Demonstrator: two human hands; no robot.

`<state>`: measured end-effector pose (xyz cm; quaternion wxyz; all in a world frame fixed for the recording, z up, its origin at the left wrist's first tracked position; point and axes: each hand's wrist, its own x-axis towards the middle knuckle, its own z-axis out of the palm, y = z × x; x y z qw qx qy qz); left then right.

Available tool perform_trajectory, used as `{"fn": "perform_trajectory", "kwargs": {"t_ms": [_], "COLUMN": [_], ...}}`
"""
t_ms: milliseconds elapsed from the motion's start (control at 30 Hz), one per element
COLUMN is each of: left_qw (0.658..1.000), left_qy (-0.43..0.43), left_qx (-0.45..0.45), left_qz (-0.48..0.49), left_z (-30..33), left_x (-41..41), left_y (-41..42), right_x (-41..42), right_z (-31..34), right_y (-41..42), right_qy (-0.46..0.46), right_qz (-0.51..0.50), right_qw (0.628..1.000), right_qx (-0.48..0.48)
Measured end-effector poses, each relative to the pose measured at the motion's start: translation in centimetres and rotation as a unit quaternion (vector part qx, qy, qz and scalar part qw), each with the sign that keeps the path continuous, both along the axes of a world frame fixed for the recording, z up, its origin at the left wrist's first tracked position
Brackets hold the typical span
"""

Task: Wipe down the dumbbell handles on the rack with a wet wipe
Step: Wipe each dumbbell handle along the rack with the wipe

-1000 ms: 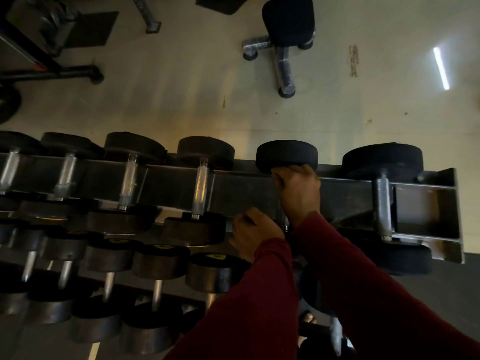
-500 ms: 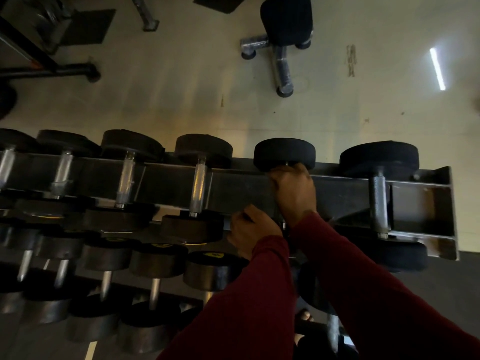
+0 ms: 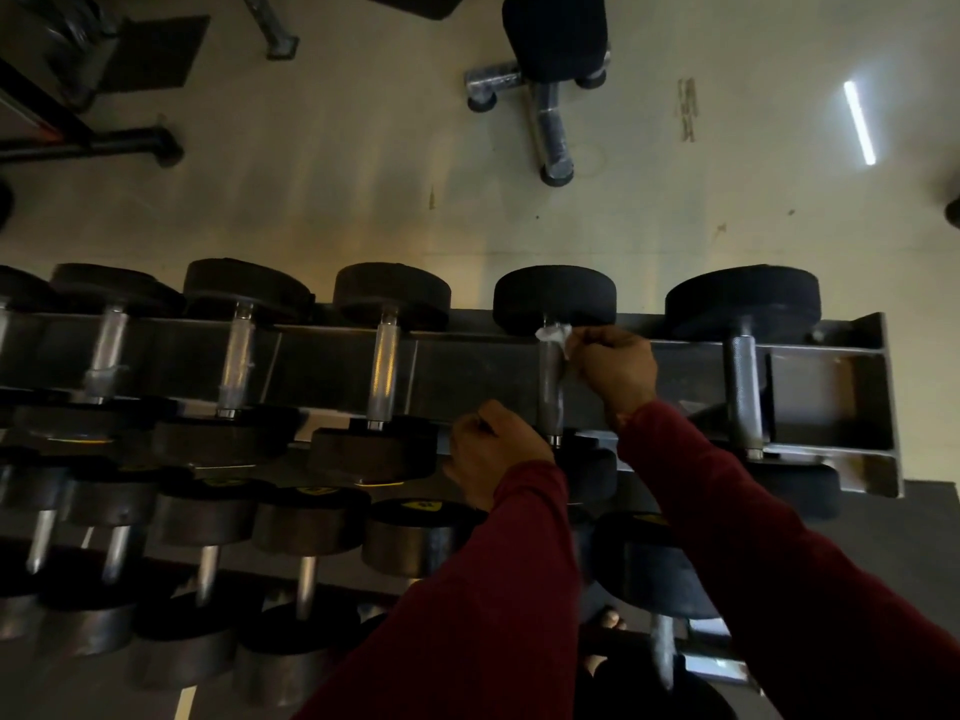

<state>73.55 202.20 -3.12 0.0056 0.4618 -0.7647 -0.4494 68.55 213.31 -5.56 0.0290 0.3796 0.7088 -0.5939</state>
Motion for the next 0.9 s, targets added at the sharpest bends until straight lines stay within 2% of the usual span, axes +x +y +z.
{"fn": "perform_trajectory", "kwargs": {"t_ms": [167, 300, 367, 467, 533, 667, 733, 800, 900], "left_qw": [1.0, 1.0, 1.0, 1.0, 1.0, 1.0, 1.0, 1.0, 1.0], "left_qy": [-0.009, -0.022, -0.023, -0.018, -0.011, 0.004, 0.004, 0.007, 0.007], "left_qx": [0.001, -0.011, -0.005, -0.004, -0.013, -0.008, -0.007, -0.006, -0.012], "left_qz": [-0.002, -0.004, -0.006, -0.012, -0.017, -0.004, -0.005, -0.008, -0.003], "left_z": [0.3, 0.6, 0.9, 0.7, 0.5, 0.3, 0.2, 0.2, 0.4], "left_x": [0.1, 0.0, 0.0, 0.1, 0.1, 0.0, 0.0, 0.0, 0.1], "left_y": [0.1, 0.0, 0.1, 0.0, -0.1, -0.1, -0.1, -0.1, 0.1], "right_x": [2.1, 4.4, 4.5, 3.3, 1.9, 1.2, 2.5, 4.3, 5.6], "right_z": [0.6, 1.0, 0.7, 0.6, 0.4, -0.2, -0.2, 0.1, 1.3], "right_y": [0.4, 0.3, 0.2, -0.1, -0.1, 0.0, 0.0, -0.1, -0.4], "right_qy": [-0.056, -0.093, -0.088, -0.056, -0.04, -0.042, -0.058, -0.081, -0.026], "right_qz": [0.115, 0.222, 0.195, 0.065, -0.002, -0.006, 0.043, 0.113, 0.166], "right_qw": [0.99, 0.96, 0.967, 0.996, 0.998, 0.997, 0.997, 0.988, 0.975], "right_qx": [0.058, 0.142, 0.135, 0.027, -0.041, -0.063, -0.025, 0.06, 0.148]}}
